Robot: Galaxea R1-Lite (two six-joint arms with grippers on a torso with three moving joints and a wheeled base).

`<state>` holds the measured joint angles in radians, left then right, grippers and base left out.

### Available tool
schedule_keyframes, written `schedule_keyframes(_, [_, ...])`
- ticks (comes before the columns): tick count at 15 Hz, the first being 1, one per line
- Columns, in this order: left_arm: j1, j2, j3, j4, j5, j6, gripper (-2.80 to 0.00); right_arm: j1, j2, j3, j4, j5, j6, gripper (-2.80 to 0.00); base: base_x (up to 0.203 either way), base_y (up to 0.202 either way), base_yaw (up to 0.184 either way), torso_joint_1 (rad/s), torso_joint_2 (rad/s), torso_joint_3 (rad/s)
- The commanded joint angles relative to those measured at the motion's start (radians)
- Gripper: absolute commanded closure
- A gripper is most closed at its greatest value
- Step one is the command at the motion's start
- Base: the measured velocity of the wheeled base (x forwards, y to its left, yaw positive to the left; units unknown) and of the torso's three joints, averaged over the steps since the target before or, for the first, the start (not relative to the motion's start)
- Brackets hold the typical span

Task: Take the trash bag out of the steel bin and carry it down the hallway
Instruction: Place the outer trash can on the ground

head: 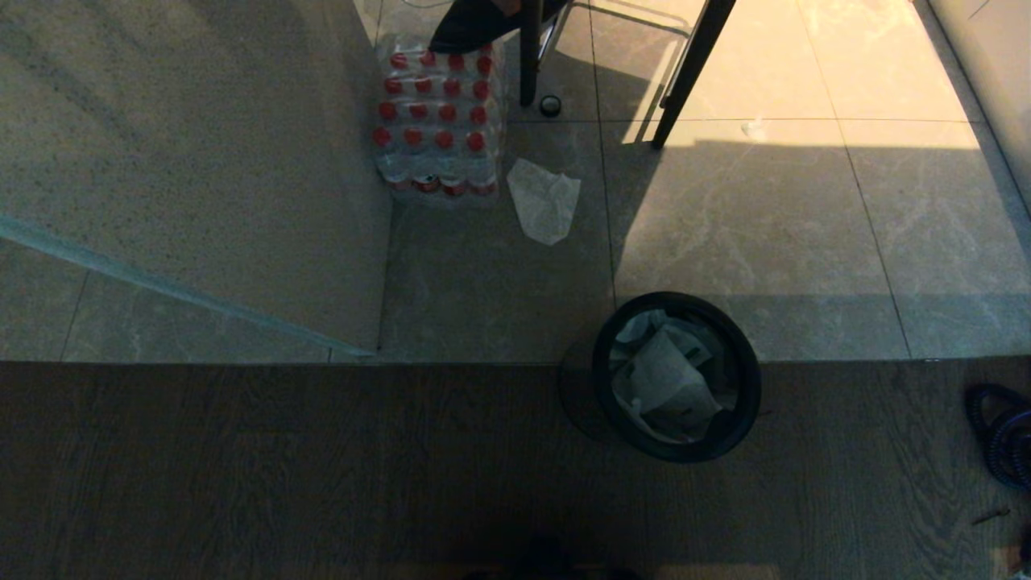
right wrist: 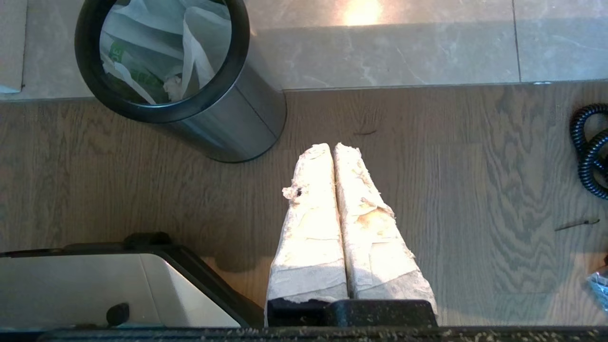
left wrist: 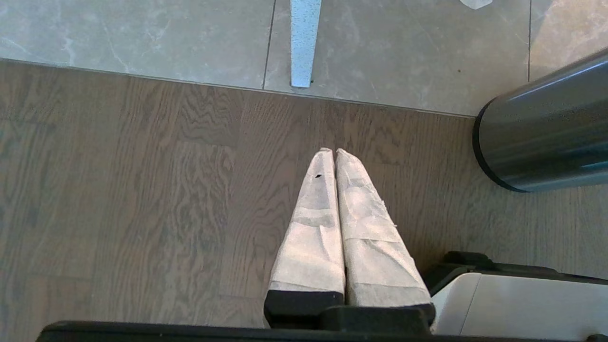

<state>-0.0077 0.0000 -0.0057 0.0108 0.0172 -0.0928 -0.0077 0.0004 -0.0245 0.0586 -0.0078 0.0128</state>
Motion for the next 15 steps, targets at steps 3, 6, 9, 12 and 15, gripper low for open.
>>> schedule_keyframes(3, [0.0,0.0,0.0,0.0,0.001,-0.001,0.0,0.0,0.0,-0.017,0.017,0.003,-0.03,0.0,0.0,0.0,0.0,0.0,0.0,0.0])
schedule_keyframes(6, [0.0,0.0,0.0,0.0,0.0,-0.001,0.0,0.001,0.102,-0.19,0.06,0.012,0.0,0.0,0.0,0.0,0.0,0.0,0.0,0.0])
schedule_keyframes(9, [0.0,0.0,0.0,0.0,0.0,-0.001,0.0,0.002,0.426,-0.574,0.176,0.023,0.095,0.0,0.0,0.0,0.0,0.0,0.0,0.0])
schedule_keyframes(12, [0.0,0.0,0.0,0.0,0.0,-0.001,0.0,0.004,0.815,-0.647,0.213,0.078,0.154,0.0,0.0,0.0,0.0,0.0,0.0,0.0])
schedule_keyframes(15, [0.0,0.0,0.0,0.0,0.0,0.001,0.0,0.002,1.086,-0.606,0.103,0.119,0.21,0.0,0.0,0.0,0.0,0.0,0.0,0.0])
